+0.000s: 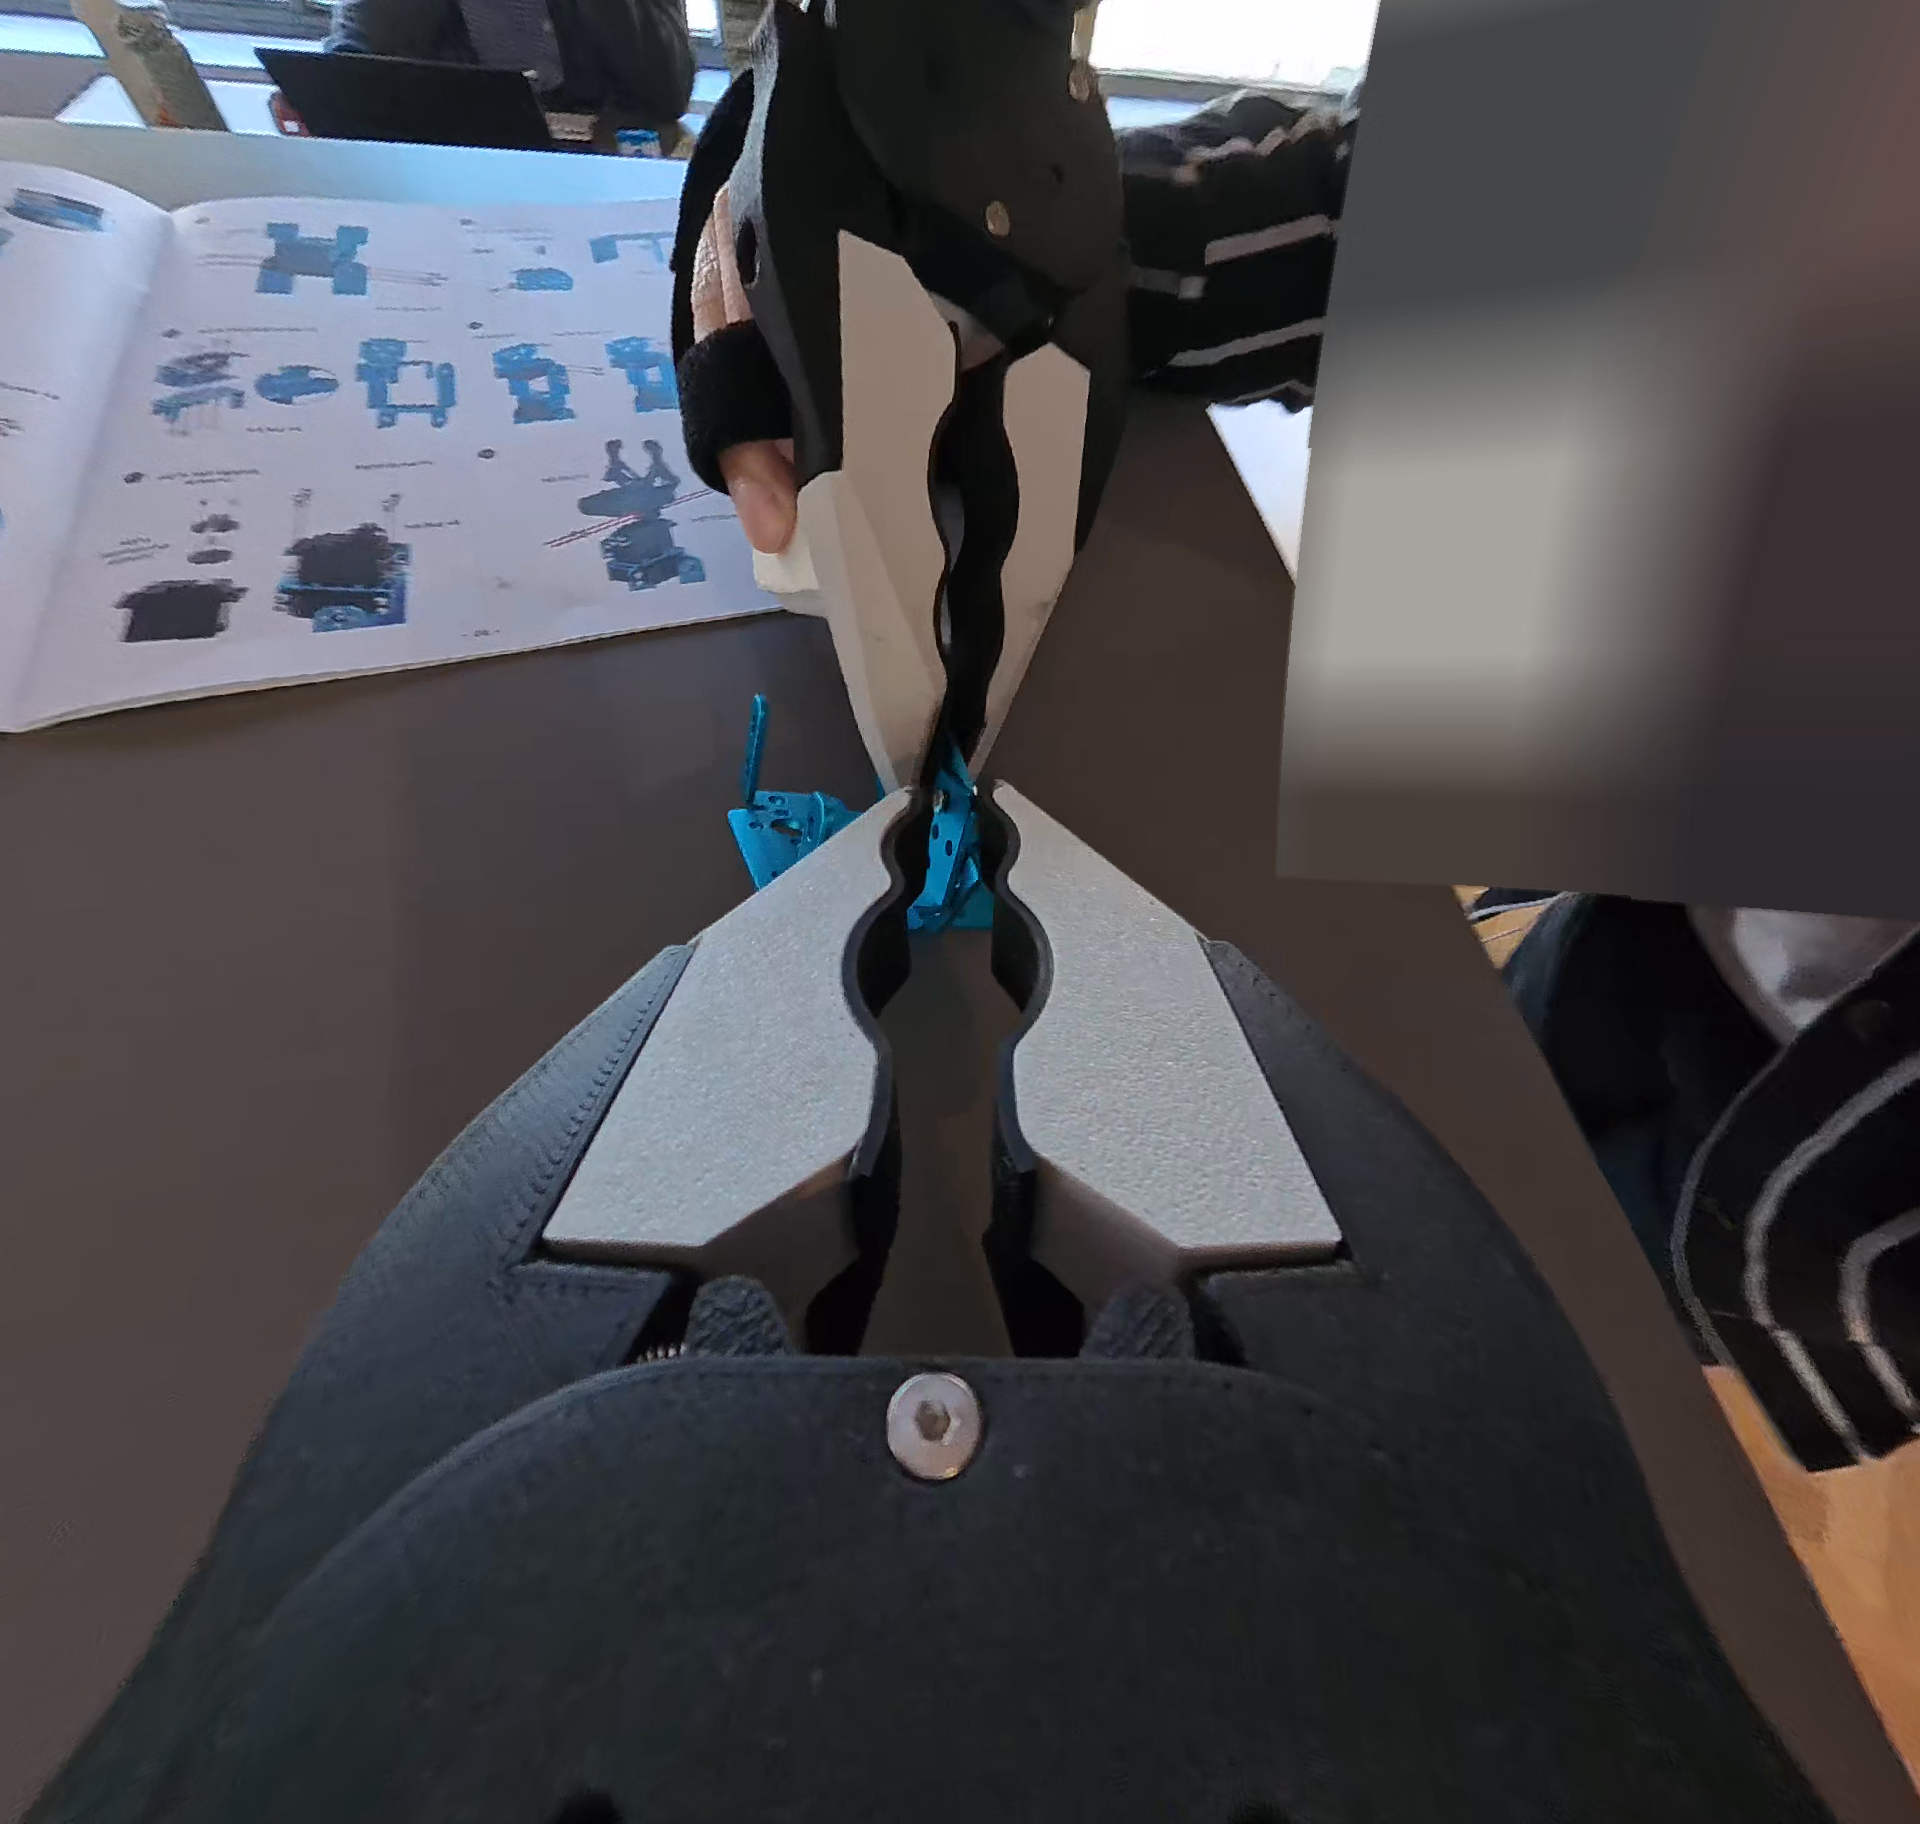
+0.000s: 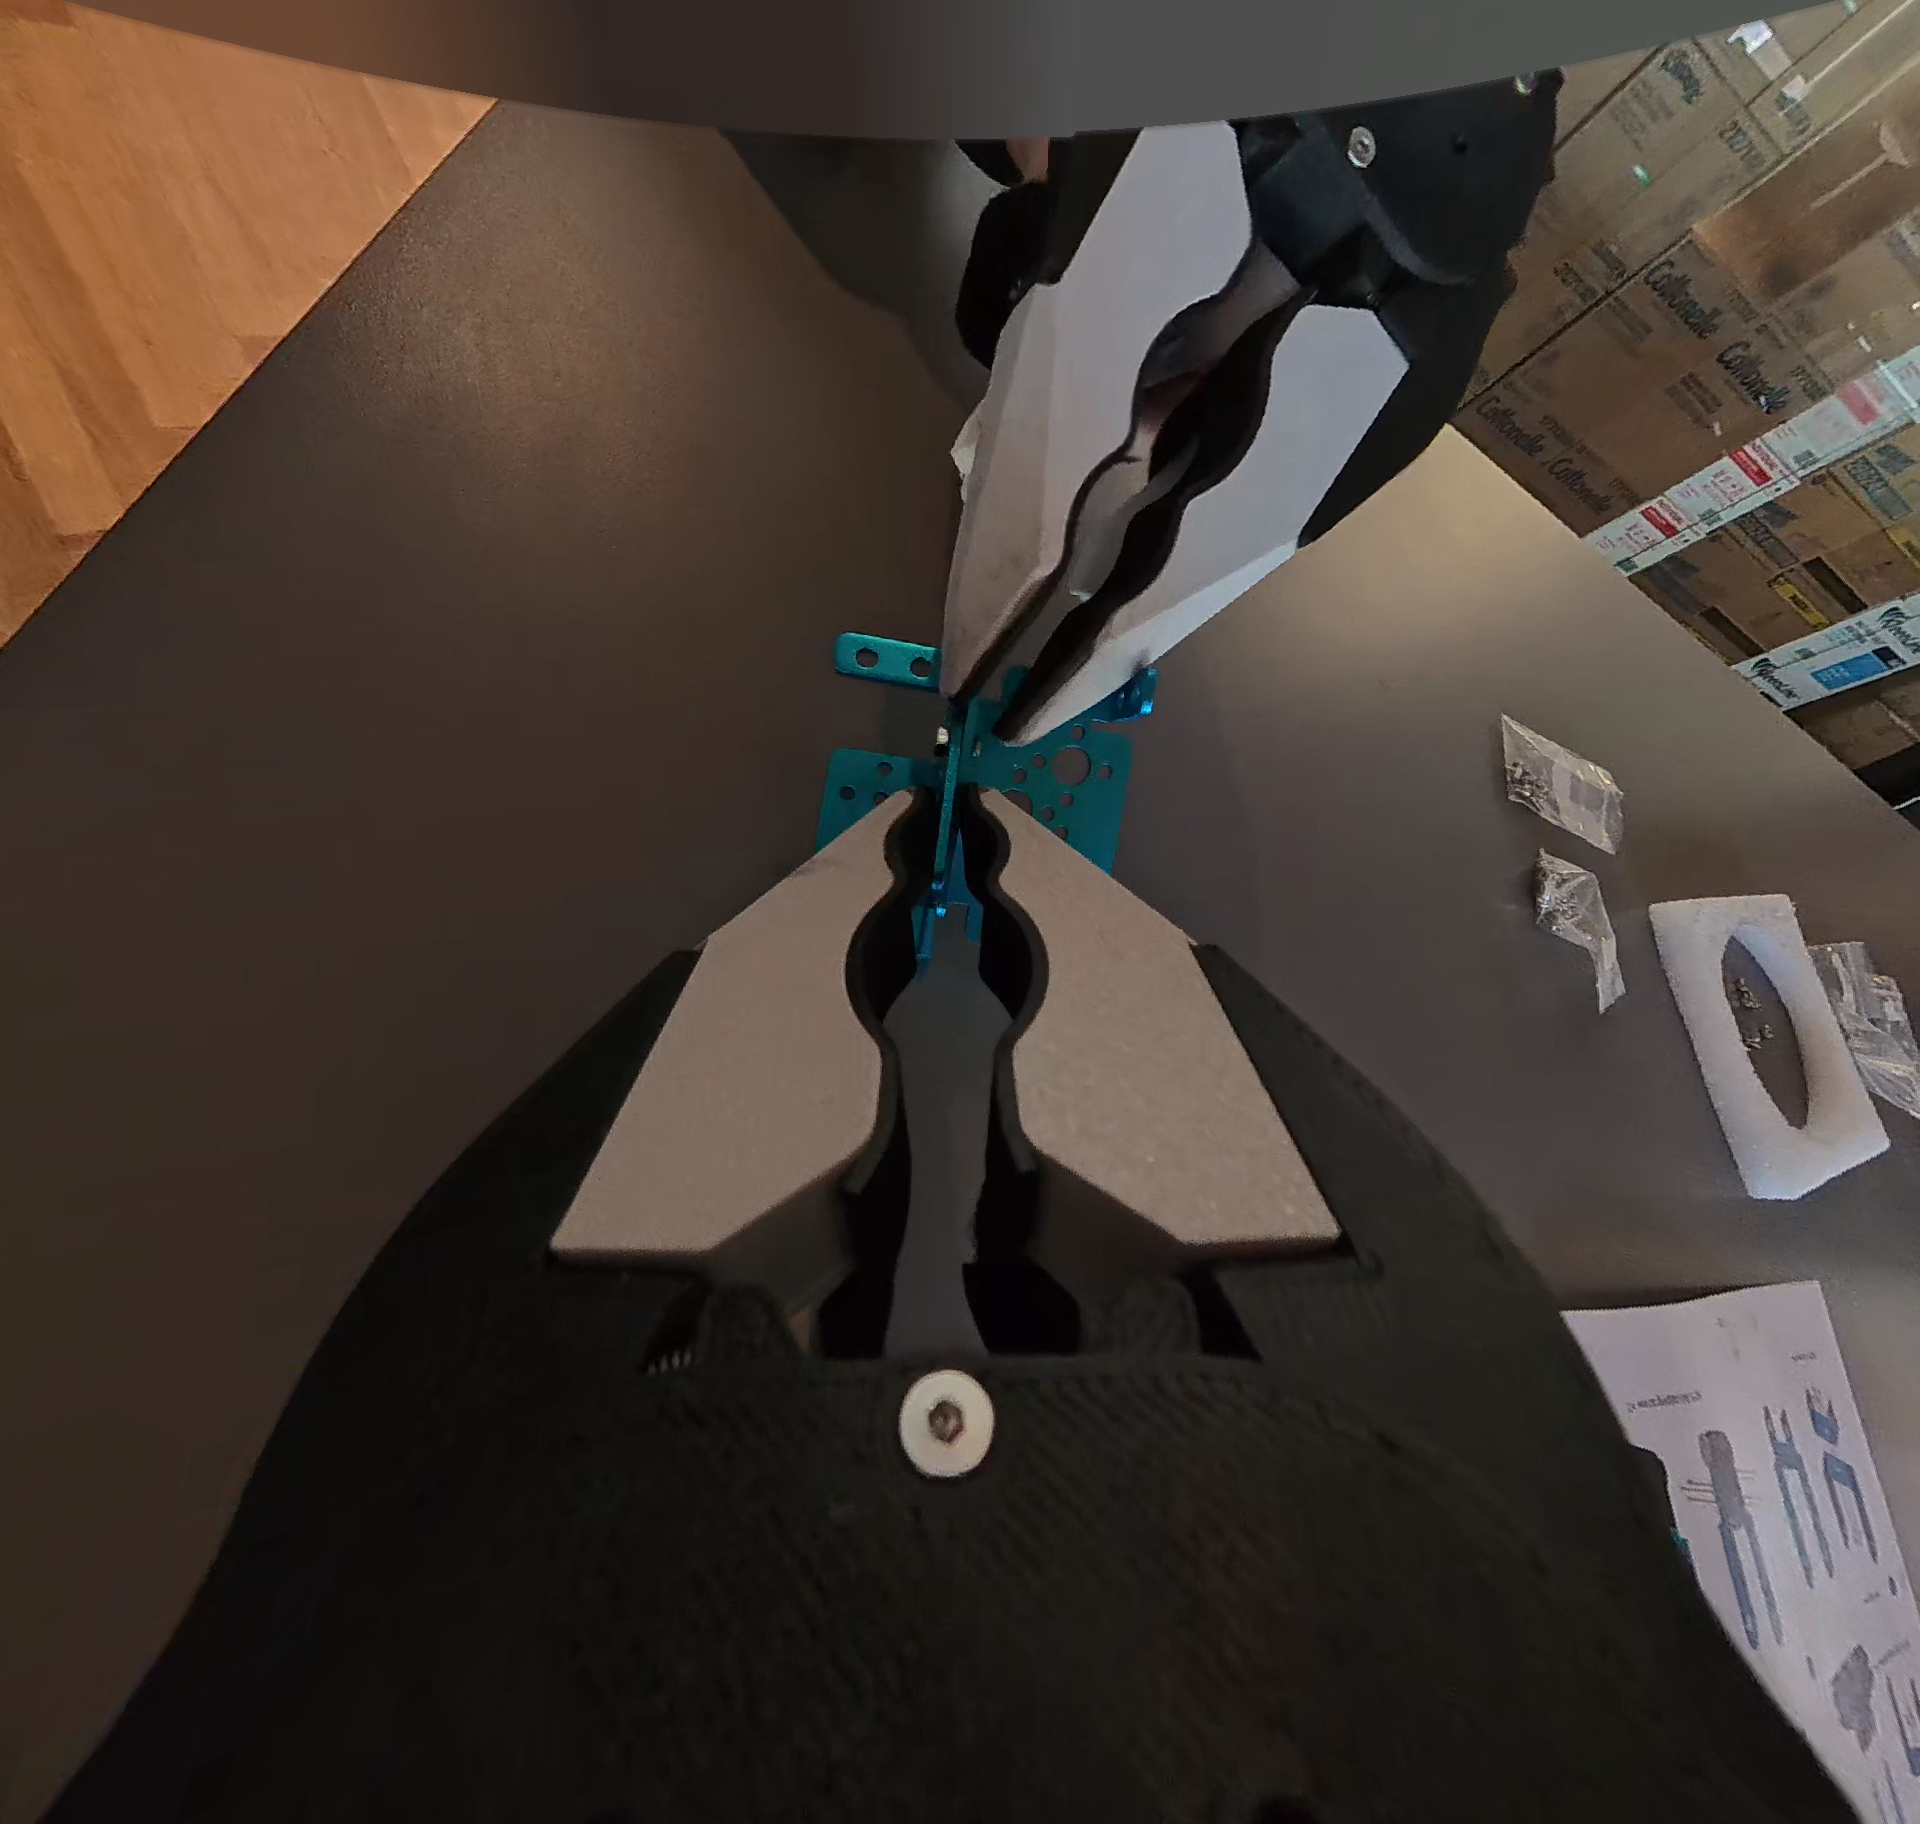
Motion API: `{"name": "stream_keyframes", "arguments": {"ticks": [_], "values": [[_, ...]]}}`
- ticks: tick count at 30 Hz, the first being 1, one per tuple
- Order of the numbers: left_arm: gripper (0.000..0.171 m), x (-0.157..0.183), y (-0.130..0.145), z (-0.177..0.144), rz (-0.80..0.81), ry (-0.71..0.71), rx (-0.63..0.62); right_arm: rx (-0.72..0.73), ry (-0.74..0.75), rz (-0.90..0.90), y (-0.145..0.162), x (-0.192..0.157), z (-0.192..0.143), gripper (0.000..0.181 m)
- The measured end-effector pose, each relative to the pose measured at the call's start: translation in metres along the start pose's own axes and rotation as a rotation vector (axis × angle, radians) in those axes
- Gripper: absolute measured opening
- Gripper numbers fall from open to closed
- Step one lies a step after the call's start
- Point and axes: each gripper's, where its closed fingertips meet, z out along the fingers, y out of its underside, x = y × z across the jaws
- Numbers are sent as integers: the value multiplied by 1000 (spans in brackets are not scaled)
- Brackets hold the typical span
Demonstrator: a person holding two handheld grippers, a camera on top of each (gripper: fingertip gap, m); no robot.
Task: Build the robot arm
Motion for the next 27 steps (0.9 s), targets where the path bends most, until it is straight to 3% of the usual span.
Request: {"name": "stream_keyframes", "arguments": {"ticks": [3, 8, 15, 20, 23, 27], "values": [[12, -1, 0, -1, -6, -12, -19, -10, 8, 11, 0, 1, 1, 4], [17, 5, -7, -1, -152, 110, 36, -17, 14, 13, 0, 1, 1, 4], [29, 0, 5, 3, 64, -50, -54, -21, 20, 39, 2, 4, 1, 4], [57, 11, 14, 7, 129, -16, -100, -14, 14, 67, 2, 4, 1, 4], [41, 5, 19, 11, 200, -82, -124, -5, 7, 71, 2, 3, 1, 4], [35, 4, 18, 13, 222, -102, -114, -6, 15, 73, 4, 5, 1, 4]]}}
